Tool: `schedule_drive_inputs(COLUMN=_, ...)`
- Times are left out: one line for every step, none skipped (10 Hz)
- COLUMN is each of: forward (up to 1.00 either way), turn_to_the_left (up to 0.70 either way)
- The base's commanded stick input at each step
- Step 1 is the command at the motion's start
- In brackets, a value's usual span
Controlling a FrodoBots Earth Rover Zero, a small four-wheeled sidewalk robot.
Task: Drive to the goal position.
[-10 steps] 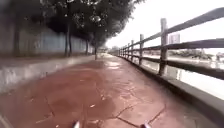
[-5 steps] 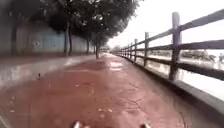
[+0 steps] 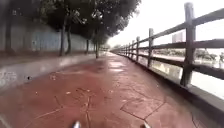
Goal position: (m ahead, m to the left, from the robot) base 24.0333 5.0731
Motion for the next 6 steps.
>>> schedule_drive_inputs(forward=0.70, turn_to_the_left=0.00)
schedule_drive_inputs(forward=0.70, turn_to_the_left=0.00)
schedule_drive_inputs(forward=0.70, turn_to_the_left=0.00)
schedule_drive_inputs(forward=0.70, turn_to_the_left=0.00)
schedule_drive_inputs(forward=0.70, turn_to_the_left=0.00)
schedule_drive_inputs(forward=0.70, turn_to_the_left=0.00)
